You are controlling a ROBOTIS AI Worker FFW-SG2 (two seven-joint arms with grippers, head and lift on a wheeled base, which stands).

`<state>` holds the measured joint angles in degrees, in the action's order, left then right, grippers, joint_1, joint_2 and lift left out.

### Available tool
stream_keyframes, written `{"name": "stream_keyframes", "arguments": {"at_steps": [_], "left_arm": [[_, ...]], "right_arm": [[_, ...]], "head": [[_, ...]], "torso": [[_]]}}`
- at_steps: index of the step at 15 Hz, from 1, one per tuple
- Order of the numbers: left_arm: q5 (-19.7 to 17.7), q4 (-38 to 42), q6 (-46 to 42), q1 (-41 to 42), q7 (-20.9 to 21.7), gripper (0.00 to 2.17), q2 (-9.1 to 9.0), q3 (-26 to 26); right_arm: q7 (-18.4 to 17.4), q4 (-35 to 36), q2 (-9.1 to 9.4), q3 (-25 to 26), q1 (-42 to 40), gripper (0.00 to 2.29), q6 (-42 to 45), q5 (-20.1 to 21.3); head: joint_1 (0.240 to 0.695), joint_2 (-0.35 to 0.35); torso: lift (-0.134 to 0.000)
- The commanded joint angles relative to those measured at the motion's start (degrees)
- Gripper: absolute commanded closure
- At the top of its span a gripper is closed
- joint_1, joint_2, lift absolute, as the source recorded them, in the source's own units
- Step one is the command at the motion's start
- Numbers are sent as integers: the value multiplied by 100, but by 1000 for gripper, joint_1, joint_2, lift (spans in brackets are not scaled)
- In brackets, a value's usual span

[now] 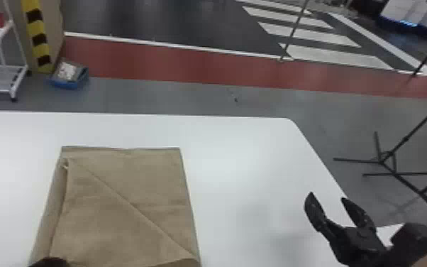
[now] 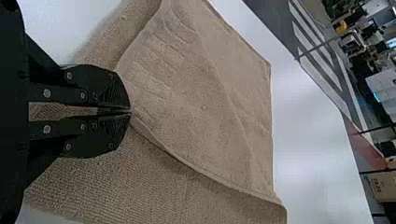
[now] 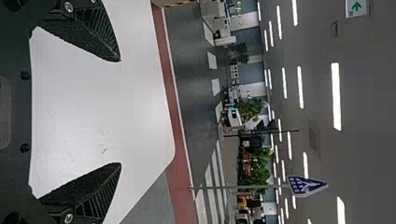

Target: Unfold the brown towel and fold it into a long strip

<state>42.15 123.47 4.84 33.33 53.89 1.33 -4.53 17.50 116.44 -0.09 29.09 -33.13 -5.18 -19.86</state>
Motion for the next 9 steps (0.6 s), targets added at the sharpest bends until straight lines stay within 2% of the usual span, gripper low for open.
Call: {"name": "stream_keyframes", "arguments": {"at_steps": [1, 4, 7, 9], "left_arm": [[-84, 80, 5, 16, -19, 1700, -1, 5], [-119, 353, -30, 103, -28, 1703, 17, 5], [-137, 678, -13, 112, 60, 1703, 78, -48], [-163, 722, -13, 95, 95, 1703, 192, -48]], "right_arm": [[16, 19, 14, -26, 26, 83, -76, 0], [104, 266, 14, -237, 325, 83, -638, 140], [350, 503, 14, -545, 1019, 110, -1974, 316], [482, 353, 14, -940, 1828, 113, -3117, 923]], "head": [[695, -350], [695, -350], [695, -345], [695, -294]], "torso": [[-123], [-123], [-123], [-123]]}}
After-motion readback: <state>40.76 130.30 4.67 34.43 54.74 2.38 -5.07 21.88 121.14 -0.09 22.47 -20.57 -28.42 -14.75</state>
